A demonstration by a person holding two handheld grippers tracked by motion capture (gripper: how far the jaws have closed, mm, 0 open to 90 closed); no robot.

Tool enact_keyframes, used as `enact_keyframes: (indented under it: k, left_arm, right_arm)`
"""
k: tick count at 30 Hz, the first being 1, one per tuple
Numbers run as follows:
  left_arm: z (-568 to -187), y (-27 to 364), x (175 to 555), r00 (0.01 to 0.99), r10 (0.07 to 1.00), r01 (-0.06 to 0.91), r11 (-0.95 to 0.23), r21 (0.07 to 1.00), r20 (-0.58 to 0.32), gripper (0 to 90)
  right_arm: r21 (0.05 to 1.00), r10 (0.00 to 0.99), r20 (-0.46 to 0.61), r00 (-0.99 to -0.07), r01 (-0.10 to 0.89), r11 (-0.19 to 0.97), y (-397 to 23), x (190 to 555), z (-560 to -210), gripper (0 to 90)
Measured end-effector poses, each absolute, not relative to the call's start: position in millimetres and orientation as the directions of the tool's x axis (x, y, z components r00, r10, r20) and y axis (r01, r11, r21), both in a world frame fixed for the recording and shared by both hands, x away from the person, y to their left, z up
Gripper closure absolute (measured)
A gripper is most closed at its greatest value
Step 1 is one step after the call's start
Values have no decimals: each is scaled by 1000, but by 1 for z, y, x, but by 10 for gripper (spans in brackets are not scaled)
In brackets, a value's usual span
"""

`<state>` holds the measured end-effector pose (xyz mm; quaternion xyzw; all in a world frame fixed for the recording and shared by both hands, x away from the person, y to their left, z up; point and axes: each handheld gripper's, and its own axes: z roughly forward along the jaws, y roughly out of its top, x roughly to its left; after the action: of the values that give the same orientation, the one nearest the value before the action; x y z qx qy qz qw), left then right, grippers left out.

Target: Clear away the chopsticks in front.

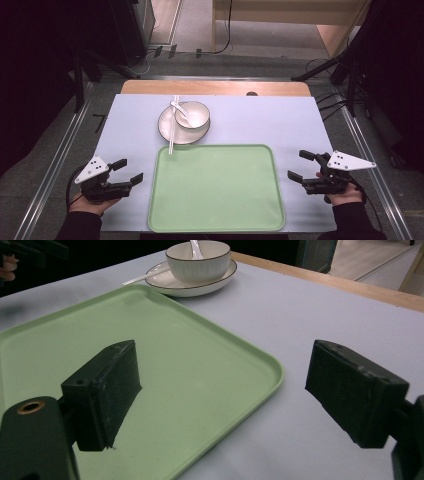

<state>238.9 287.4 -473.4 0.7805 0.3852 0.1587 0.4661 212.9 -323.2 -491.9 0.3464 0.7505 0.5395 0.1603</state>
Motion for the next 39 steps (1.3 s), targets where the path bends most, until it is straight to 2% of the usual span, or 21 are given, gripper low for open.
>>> enact_keyframes:
  k: [3, 5, 15, 26, 33, 39]
  left_arm:
    - [-474, 288, 240, 645, 753, 475, -257, 842, -133, 205]
    - [-475, 289, 242, 640, 747, 503, -231, 833, -180, 217]
    - [-474, 291, 241, 653, 739, 473, -232, 850, -162, 288]
    - [-474, 293, 241, 652, 743, 473, -238, 848, -154, 288]
    - [-475, 293, 242, 642, 746, 497, -228, 837, -177, 310]
    - [-472, 290, 244, 609, 764, 556, -220, 802, -212, 349]
  right_arm:
    - [920, 693, 132, -709, 348, 180, -323, 213, -492, 144]
    - [921, 694, 133, -708, 347, 178, -323, 212, -492, 144]
    - [921, 693, 132, -709, 347, 179, -323, 212, -492, 144]
    - [920, 692, 132, -710, 347, 181, -323, 212, -491, 144]
    - [920, 691, 132, -711, 347, 182, -322, 212, -491, 144]
    - [920, 690, 131, -712, 347, 183, -322, 212, -491, 144]
